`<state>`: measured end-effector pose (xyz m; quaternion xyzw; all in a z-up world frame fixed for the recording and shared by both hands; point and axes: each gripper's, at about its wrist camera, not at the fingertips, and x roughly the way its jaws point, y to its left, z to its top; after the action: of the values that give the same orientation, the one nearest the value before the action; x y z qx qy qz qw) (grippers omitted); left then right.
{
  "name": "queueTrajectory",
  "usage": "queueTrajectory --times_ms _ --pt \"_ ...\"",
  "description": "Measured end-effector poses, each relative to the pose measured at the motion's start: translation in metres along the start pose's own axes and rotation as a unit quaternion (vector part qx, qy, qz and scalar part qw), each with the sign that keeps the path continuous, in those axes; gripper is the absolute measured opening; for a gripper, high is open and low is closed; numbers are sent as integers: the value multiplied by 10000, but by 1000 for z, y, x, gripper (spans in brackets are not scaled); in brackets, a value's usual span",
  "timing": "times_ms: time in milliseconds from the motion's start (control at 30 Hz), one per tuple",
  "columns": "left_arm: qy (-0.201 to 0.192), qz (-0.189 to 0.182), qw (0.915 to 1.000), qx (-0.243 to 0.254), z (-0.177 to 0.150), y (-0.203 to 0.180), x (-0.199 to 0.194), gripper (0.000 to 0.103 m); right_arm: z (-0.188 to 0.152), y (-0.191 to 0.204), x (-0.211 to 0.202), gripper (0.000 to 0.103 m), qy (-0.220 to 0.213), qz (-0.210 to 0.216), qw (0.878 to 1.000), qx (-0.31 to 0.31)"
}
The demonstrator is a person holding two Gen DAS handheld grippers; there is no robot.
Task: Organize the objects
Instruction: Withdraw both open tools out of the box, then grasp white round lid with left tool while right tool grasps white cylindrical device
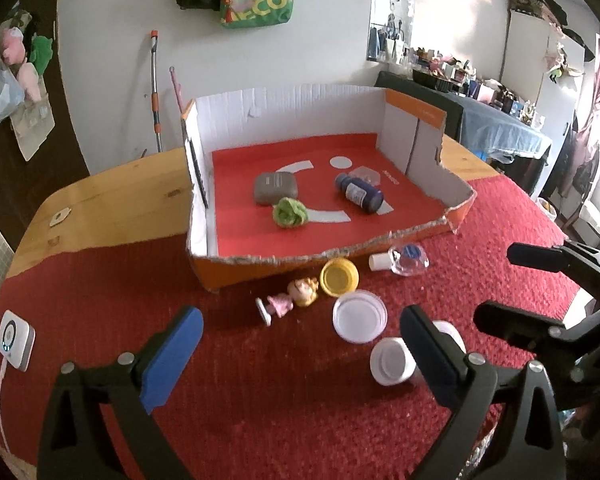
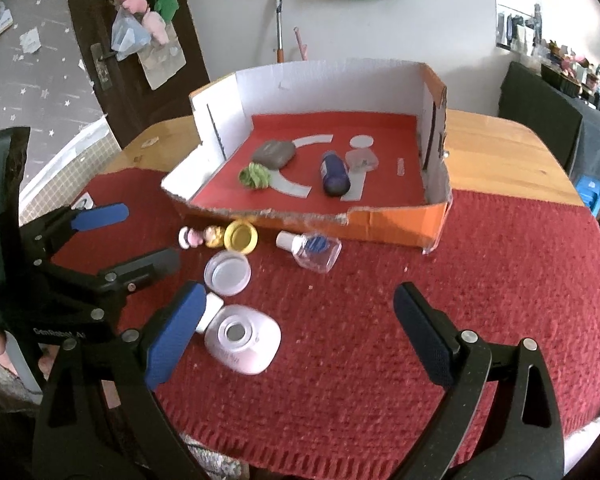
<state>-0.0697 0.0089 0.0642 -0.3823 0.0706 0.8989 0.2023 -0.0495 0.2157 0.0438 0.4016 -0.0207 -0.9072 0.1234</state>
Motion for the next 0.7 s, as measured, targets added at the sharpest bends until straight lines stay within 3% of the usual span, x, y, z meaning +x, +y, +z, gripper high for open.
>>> queueTrajectory --times_ms 467,700 --pt "146 6 9999 -78 -19 6 0 101 -30 27 29 96 611 65 9965 -572" --pt "189 -98 9998 -6 -22 -1 3 101 -28 -4 35 96 549 -419 9975 -117"
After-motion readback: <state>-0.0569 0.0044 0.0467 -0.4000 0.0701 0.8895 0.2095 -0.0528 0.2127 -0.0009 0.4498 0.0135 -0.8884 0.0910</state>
